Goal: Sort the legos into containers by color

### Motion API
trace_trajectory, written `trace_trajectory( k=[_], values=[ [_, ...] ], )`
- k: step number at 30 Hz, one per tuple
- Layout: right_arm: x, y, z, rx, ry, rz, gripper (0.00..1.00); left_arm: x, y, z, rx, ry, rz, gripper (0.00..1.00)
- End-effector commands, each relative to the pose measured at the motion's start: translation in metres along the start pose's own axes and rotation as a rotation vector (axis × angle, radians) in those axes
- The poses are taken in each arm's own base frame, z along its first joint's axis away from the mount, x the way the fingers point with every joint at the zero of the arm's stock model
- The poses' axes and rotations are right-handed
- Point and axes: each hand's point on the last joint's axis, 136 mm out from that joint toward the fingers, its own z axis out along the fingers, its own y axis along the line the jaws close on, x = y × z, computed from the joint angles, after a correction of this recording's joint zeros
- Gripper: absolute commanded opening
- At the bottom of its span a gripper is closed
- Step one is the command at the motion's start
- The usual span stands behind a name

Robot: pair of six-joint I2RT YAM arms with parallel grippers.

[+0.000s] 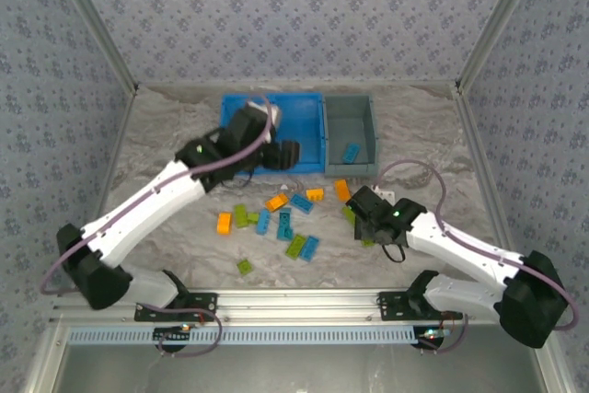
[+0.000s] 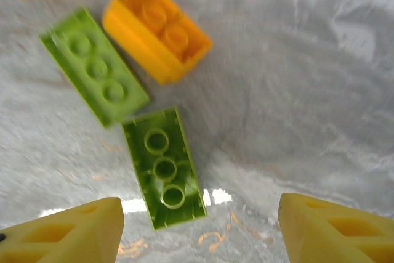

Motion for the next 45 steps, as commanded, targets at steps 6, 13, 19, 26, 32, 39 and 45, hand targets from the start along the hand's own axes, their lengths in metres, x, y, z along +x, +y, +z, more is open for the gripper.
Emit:
trace_trajectory(
  k=[6, 13, 19, 26, 32, 39, 45],
  values=[
    [0.012, 0.021, 0.026, -0.065, 0.146, -0.030, 0.66, 0.094, -0.048, -0.037, 0.115, 0.001, 0.065, 0.82],
    [0.014, 0.022, 0.044, -0.036, 0.186, -0.036, 0.51, 0.136, -0.055, -0.054, 0.138, 0.005, 0.066, 0.82],
    [0.001, 0.027, 0.025, -0.024, 0.090, -0.080, 0.31, 0.133, -0.032, -0.070, 0.060, -0.059, 0.025, 0.81],
    [-0.036, 0.082, -0.039, -0.135, -0.090, -0.145, 0.31, 0.123, 0.014, -0.094, -0.027, -0.157, -0.072, 0.80],
    [-0.114, 0.157, -0.049, -0.173, -0.173, -0.205, 0.32, 0.132, 0.038, -0.101, -0.048, -0.166, -0.130, 0.79],
    [-0.195, 0.201, 0.004, -0.166, -0.154, -0.151, 0.32, 0.144, 0.051, -0.102, -0.048, -0.138, -0.165, 0.79],
    [-0.218, 0.210, 0.047, -0.129, -0.076, -0.132, 0.35, 0.155, 0.061, -0.101, -0.066, -0.109, -0.175, 0.75]
  ],
)
